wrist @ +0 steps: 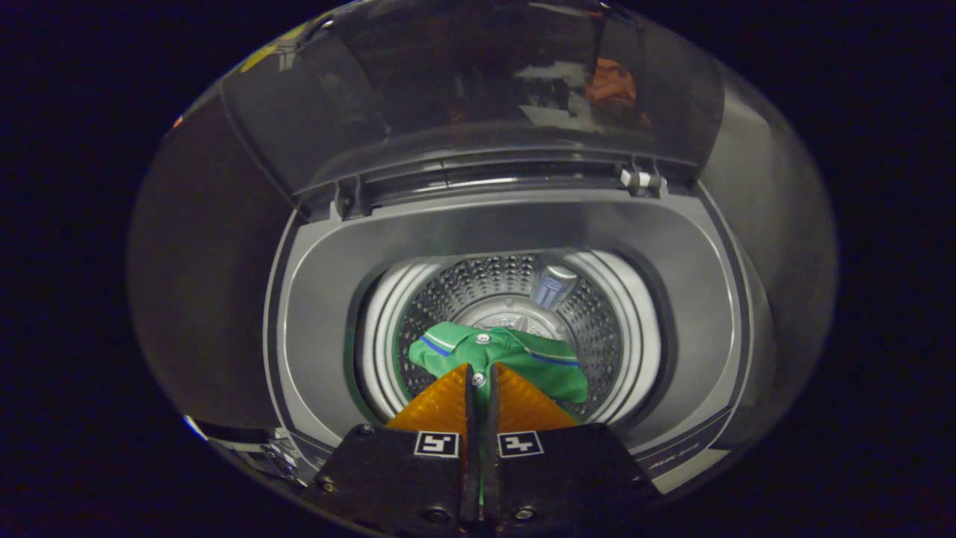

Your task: Put the clothes into the washing machine and then close the washing machine lid.

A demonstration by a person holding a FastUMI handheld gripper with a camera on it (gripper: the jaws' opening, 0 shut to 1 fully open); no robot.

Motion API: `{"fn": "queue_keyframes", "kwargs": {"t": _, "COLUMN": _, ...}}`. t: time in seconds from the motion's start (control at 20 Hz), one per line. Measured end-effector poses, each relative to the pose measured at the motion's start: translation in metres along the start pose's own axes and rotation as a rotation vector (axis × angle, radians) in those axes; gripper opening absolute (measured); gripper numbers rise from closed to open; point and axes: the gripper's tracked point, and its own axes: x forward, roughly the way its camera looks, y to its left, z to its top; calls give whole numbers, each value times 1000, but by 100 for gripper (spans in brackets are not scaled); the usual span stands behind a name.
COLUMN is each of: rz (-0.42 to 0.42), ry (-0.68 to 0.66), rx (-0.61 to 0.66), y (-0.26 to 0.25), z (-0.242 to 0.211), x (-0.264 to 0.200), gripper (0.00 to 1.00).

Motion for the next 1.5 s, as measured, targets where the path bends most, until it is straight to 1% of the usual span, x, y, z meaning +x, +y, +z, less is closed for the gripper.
{"fn": "queue_keyframes", "kwargs": {"t": 0.15, "rz": -3, "ry": 31, "rx": 2, "y": -3, "z": -5, "x": 4, "gripper": 7}}
{"fn": "queue_keyframes", "kwargs": {"t": 0.4, "rz": -21, "ry": 30, "rx": -1, "y": -3, "z": -4, "x": 3, "gripper": 7}}
{"fn": "queue_keyframes", "kwargs": {"t": 0.65, "rz": -34, "ry": 26, "rx": 11, "y": -5, "z": -8, "x": -1, "gripper": 11}}
{"fn": "queue_keyframes", "kwargs": {"t": 0.8, "rz": -25, "ry": 9, "rx": 2, "y": -5, "z": -7, "x": -2, "gripper": 14}}
{"fn": "queue_keyframes", "kwargs": {"t": 0.85, "rz": -24, "ry": -8, "rx": 1, "y": -4, "z": -6, "x": -2, "gripper": 18}}
{"fn": "queue_keyframes", "kwargs": {"t": 1.05, "rz": -52, "ry": -42, "rx": -24, "y": -10, "z": -7, "x": -8, "gripper": 74}}
{"fn": "queue_keyframes", "kwargs": {"t": 1.1, "rz": -62, "ry": -57, "rx": -33, "y": -11, "z": -6, "x": -9, "gripper": 76}}
{"fn": "queue_keyframes", "kwargs": {"t": 1.25, "rz": -83, "ry": -110, "rx": -53, "y": -16, "z": -1, "x": -18, "gripper": 74}}
{"fn": "queue_keyframes", "kwargs": {"t": 1.5, "rz": -108, "ry": -206, "rx": -132, "y": -15, "z": 14, "x": -39, "gripper": 73}}
